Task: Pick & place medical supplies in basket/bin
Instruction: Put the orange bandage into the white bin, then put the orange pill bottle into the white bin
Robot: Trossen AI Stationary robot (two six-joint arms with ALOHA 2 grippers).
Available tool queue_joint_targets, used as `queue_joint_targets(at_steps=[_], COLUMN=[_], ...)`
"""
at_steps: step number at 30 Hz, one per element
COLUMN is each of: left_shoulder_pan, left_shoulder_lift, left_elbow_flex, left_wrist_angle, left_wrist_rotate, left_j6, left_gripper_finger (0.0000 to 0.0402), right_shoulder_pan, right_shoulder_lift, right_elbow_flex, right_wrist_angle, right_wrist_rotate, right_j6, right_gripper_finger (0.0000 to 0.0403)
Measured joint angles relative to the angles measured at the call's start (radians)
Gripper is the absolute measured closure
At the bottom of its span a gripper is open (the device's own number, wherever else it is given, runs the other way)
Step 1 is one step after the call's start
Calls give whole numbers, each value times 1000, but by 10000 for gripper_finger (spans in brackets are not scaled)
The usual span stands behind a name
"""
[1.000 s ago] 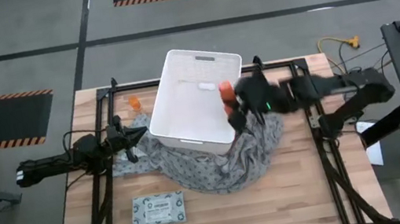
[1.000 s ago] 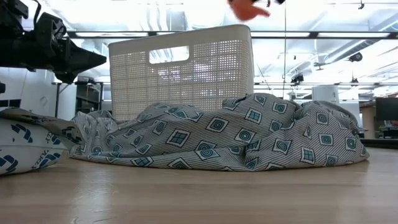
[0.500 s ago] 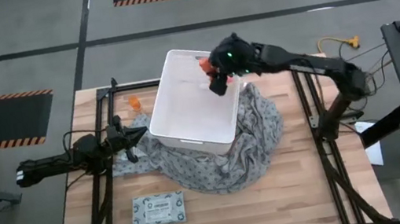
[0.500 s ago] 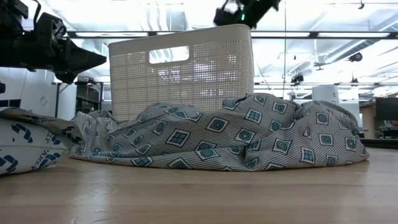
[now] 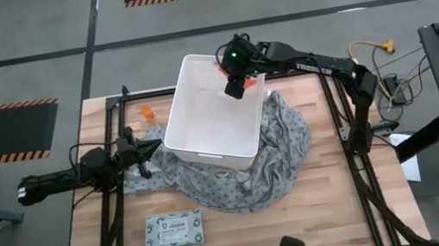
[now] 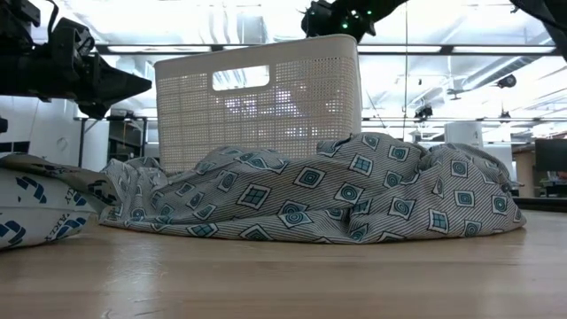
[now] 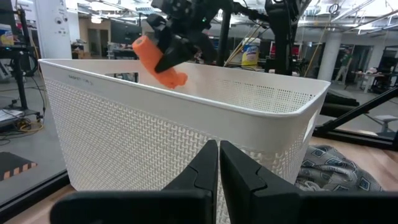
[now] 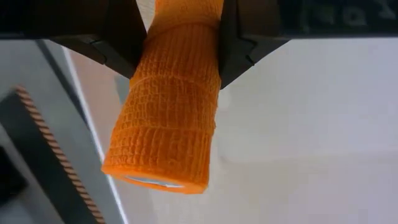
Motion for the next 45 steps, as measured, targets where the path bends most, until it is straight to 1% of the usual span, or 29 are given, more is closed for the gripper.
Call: queue_joint_targets(at_steps=[3,9,13,15,18,23,25,26,28,30,31,33,35,38,42,45], left_shoulder_pan=[0,0,0,0,0,0,0,0,0,0,0,0,0,0,0,0], left_shoulder_lift=[0,0,0,0,0,0,0,0,0,0,0,0,0,0,0,0], left_elbow_flex=[0,0,0,0,0,0,0,0,0,0,0,0,0,0,0,0], left_wrist_angle=[1,2,2,2,2,2,2,2,2,2,2,2,2,2,2,3], left_wrist_rotate=[0,0,0,0,0,0,0,0,0,0,0,0,0,0,0,0], left_j6=[0,0,0,0,0,0,0,0,0,0,0,0,0,0,0,0], left_gripper_finger=[402,402,402,402,402,402,402,402,402,402,402,402,402,402,402,402], right_shoulder_pan=[0,1,1,0,0,17,28,32,44,53,61,77,101,143,211,263], right_shoulder_lift=[16,23,20,20,10,-53,-94,-118,-167,-220,-245,-301,-366,-483,-658,-808], right_elbow_flex=[30,54,55,55,55,55,54,49,25,-24,-55,-133,-232,-419,-676,-838], right_wrist_angle=[-42,-106,-136,-142,-145,-108,-57,-20,71,190,245,357,439,576,704,775], right_wrist_rotate=[41,43,59,70,69,54,-10,-70,-223,-387,-447,-505,-508,-505,-428,-390], right_j6=[1,2,9,38,125,147,147,139,122,106,105,132,166,222,305,357], right_gripper_finger=[235,190,168,162,159,168,172,174,178,181,183,185,188,191,196,203])
